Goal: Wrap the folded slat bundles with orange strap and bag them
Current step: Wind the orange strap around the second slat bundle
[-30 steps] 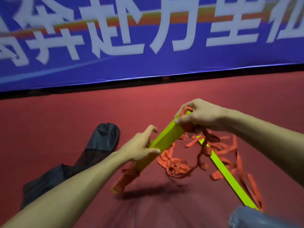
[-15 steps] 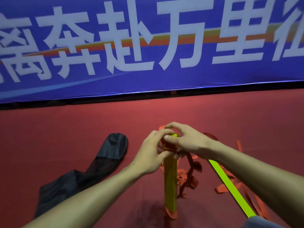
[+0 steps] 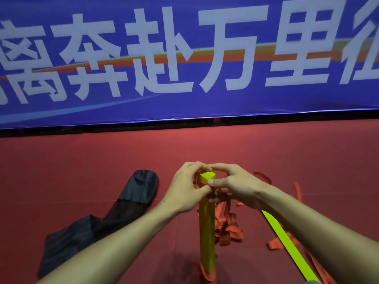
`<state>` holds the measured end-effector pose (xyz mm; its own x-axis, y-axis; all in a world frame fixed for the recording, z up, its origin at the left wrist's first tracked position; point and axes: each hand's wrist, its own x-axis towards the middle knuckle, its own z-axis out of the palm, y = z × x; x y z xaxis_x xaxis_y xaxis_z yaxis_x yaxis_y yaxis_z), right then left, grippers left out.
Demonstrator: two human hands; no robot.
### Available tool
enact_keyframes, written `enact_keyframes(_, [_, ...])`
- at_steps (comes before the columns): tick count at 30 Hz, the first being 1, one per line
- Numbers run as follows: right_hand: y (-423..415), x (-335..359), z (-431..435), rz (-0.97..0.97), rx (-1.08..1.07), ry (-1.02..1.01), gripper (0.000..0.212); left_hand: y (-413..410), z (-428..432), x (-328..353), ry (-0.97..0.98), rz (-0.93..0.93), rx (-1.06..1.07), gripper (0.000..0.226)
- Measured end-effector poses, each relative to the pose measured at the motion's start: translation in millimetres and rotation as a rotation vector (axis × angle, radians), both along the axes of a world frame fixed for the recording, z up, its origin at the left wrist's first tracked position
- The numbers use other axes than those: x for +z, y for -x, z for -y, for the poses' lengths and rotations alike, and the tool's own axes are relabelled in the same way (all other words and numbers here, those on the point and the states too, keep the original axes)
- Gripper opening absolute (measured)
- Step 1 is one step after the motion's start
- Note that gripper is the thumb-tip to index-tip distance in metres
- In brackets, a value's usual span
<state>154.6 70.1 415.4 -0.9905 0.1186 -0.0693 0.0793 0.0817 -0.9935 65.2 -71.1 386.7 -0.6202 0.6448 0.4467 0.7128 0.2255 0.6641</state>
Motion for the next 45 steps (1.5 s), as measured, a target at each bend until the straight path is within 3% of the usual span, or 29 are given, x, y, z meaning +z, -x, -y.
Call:
enact_keyframes(7, [5,-12,4,-0.135,-0.105,-0.003,0.025,1,-1,2,-0.038,0.011,0.079,0.034])
enact_keyframes(11, [7,-16,6,-0.17,-0.134,-0.086,0.027,5,6,11,0.132,-0.065,0.082,0.047])
enact_keyframes(17, [10,-19,6,-0.194,-0.104,-0.245,0.027,15,16,16,0.078,0.099,-0.058,0.046])
enact_keyframes(24, [14,-25,6,-0.249,-0.104,-0.561,0.056,23,27,14,0.034,0.193,-0.187,0.037])
enact_keyframes(28, [14,-24,-1,-0.18,-0.192,-0.544,0.052,25,31,7,-0.075,0.242,-0.14,0.035])
enact_keyframes(33, [13,-25,-3,-0.223,-0.199,-0.59,0.021,11,26,-1,-0.186,0.318,-0.07,0.038])
enact_keyframes(40, [12,-27,1,-0.296,-0.259,-0.541,0.02,0,16,-6,-0.293,0.388,0.063,0.034])
enact_keyframes(45, [12,-26,-6,-0.311,-0.259,-0.459,0.028,-1,15,6,-0.29,0.306,0.055,0.032])
